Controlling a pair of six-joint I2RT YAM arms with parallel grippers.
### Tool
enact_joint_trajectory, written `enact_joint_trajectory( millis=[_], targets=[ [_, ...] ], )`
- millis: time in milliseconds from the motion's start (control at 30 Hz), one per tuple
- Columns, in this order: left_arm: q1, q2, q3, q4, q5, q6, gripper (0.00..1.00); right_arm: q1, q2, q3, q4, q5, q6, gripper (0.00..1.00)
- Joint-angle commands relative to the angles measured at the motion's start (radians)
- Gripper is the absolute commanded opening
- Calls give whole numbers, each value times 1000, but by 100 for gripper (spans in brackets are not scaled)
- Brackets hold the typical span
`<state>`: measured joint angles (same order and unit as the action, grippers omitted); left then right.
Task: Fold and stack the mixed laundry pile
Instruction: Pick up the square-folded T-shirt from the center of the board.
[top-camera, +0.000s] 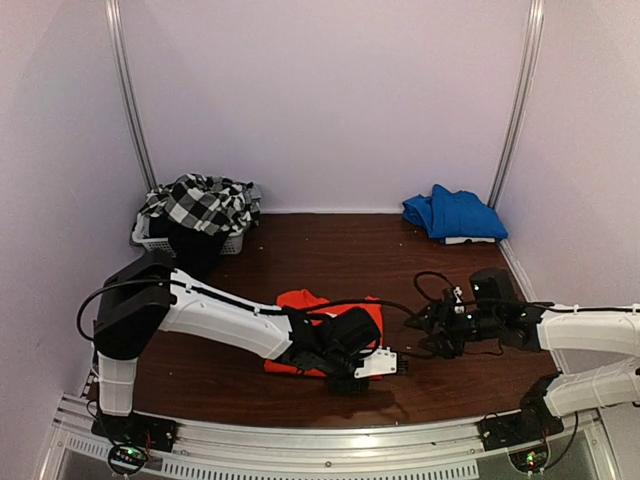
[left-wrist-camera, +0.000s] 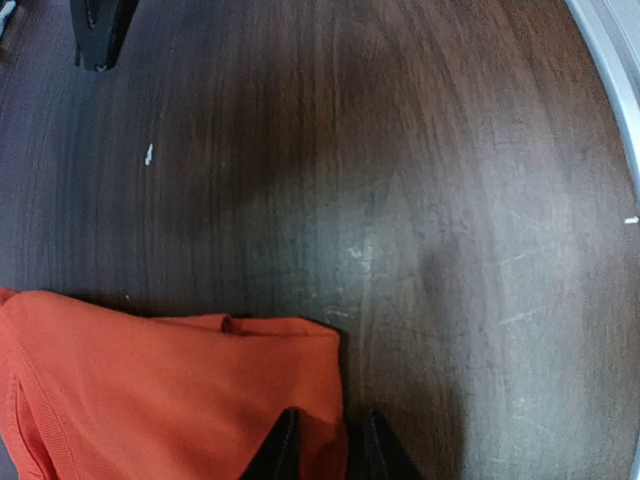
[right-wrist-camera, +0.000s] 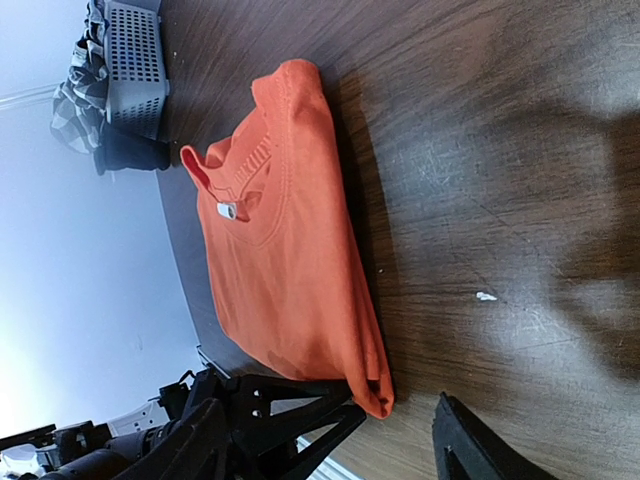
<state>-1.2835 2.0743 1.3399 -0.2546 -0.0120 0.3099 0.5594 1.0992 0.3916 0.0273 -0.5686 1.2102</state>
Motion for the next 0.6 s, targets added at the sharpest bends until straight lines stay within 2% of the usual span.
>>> enact_joint_trajectory(
  millis=[0, 167, 300, 567],
  targets=[
    [9, 60, 11, 40, -45, -15, 22, 14, 36, -16, 72, -5, 21, 71],
    [55, -4, 12, 71, 76, -103, 0, 45, 123, -12, 169, -31, 39, 74],
    [76, -74, 2, 107, 148, -128, 0, 71, 204, 8, 249, -39, 56, 77],
    [84, -112, 1, 97, 168, -122, 0, 130, 402, 49, 499, -43, 167, 79]
  ],
)
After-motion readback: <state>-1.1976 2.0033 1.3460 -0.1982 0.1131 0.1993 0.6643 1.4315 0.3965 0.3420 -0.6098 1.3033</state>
